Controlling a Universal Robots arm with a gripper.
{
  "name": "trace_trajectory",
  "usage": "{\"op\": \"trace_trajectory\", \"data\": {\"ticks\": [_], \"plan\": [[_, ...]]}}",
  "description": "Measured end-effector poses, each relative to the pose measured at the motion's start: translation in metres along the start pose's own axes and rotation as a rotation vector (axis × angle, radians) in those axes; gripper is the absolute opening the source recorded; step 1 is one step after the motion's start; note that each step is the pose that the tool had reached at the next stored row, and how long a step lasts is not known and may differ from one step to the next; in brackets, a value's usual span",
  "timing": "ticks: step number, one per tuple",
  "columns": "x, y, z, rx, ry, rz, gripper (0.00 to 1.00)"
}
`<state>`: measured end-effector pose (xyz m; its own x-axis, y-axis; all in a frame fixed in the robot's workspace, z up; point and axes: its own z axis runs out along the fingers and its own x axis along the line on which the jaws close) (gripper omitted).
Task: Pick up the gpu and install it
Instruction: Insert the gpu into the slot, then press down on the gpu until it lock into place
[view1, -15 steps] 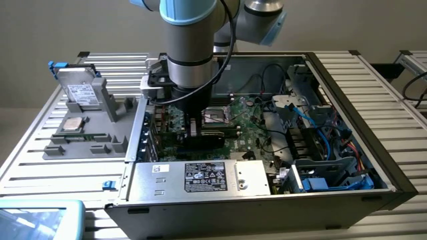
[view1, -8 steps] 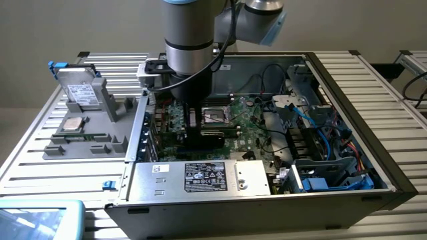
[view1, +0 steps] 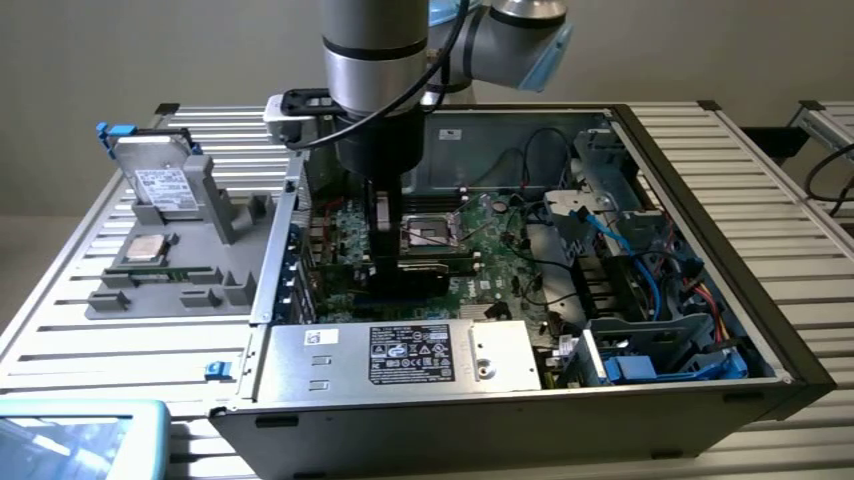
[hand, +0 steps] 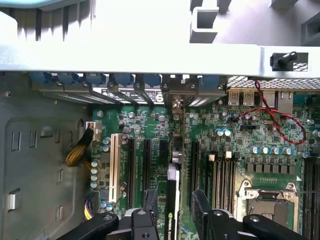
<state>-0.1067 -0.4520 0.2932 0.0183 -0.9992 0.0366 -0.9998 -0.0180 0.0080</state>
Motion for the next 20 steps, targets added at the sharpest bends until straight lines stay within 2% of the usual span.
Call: {"op": "trace_trajectory", "data": {"ticks": [13,15,16,19,20], "plan": [[0.0003,0.0,0.0,-0.0052,0.0,0.0,0.43],[0.0004,0.0001,0.0,-0.006,0.0,0.0,0.34],[0.0004,0.0001,0.0,-0.0064,0.0,0.0,0.34],[0.0005,0.0,0.0,-0.0076,0.0,0.0,0.16],[0.0005,0.0,0.0,-0.0076,0.0,0.0,0.16]]}}
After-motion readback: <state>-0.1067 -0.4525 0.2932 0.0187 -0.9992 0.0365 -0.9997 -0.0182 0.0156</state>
